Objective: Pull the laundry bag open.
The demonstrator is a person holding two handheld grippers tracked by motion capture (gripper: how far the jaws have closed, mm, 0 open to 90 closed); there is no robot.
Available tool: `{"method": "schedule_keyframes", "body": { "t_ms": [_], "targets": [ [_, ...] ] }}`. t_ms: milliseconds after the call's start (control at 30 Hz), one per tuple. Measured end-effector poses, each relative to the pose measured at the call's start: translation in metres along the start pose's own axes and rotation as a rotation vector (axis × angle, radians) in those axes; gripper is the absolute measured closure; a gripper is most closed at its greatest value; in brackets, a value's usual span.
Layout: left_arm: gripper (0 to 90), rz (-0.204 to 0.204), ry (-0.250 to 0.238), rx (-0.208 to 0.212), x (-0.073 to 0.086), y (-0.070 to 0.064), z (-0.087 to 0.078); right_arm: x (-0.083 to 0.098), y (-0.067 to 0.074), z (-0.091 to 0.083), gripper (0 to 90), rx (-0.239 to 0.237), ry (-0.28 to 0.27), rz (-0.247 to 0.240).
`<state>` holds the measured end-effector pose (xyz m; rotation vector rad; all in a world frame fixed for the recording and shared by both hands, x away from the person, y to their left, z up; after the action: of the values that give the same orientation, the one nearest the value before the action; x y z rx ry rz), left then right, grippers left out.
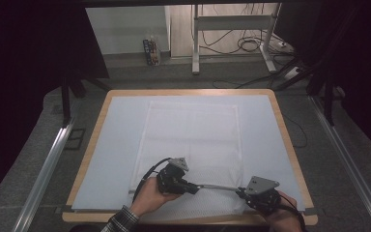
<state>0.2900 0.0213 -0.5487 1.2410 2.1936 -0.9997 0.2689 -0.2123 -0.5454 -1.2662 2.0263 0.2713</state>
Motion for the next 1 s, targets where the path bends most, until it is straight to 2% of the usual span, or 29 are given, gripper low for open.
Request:
{"method": "schedule_keyframes", "body": {
  "t_ms": [133,467,500,833,1000],
  "targets": [
    [87.2,-0.016,-0.010,-0.005,0.005,0.001,-0.006,0.000,0.000,0.000,84.6,0.002,-0.002,0.000],
    [87.3,-0.010,-0.009,-0.017,0.011,-0.001,-0.012,0.000,0.000,0.000,84.6,0.000,0.000,-0.008],
    [87.3,-0.014,-0.007,-0.026,0.013,0.000,-0.014,0.000,0.000,0.000,84.6,0.005,0.004,-0.006],
    [87.3,-0.039,-0.023,-0.024,0.020,0.004,-0.025,0.000,-0.001,0.000,84.6,0.005,0.002,-0.002],
    [87.3,-0.052,-0.023,-0.048,0.026,0.007,-0.031,0.001,-0.001,0.000,84.7,0.011,0.008,-0.002]
  ]
}}
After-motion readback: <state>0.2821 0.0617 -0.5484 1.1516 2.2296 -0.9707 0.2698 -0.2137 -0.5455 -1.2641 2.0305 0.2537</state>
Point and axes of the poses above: each handheld gripper's, and its own axes: z roughly forward along the jaws, x roughly out of its underside, y roughly to its left, the point moved 6 cm from there along z, roughly forward along the jaws, and after that the axes turned 2 degrees about -y, right-handed, at the moved point
